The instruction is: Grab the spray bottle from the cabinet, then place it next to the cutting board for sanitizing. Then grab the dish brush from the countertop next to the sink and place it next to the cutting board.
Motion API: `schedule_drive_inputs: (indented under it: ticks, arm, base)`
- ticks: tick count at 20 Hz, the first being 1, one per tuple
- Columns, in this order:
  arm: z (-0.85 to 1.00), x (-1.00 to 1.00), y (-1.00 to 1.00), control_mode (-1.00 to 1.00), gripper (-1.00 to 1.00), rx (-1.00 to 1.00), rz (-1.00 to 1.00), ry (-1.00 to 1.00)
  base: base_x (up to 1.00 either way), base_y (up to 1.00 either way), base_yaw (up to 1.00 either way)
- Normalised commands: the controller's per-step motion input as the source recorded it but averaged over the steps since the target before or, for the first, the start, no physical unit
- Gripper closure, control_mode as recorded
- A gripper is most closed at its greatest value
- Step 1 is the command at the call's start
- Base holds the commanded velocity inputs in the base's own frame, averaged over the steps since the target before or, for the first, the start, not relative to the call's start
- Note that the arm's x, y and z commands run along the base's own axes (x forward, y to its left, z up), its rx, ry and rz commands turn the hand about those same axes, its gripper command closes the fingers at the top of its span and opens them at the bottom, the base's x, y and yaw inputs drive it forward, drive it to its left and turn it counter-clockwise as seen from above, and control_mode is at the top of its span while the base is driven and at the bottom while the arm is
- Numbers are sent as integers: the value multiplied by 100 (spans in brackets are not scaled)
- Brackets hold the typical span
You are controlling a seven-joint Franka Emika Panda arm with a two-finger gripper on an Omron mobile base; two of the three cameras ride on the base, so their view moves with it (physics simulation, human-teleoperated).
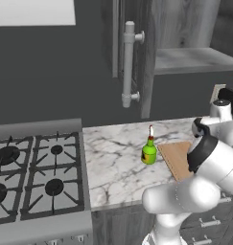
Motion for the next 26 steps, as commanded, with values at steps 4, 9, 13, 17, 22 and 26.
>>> schedule_drive_inputs:
  ticks: [4,9,13,17,22,26]
  arm:
    - [-37,0,-1,-100,100,1,0,0]
    - [-35,0,-16,-100,100,2,0,0]
    - [-33,0,0,-100,100,0,-1,0]
    - [-12,0,3,-100,100,1,0,-1]
    - [-22,0,20,-100,100,8,1,1]
    - [-36,0,5,-100,100,7,0,0]
  base:
    - [0,0,0]
    - [0,0,0]
    - [0,0,0]
    - [0,0,0]
    - [0,0,0]
    - [0,0,0]
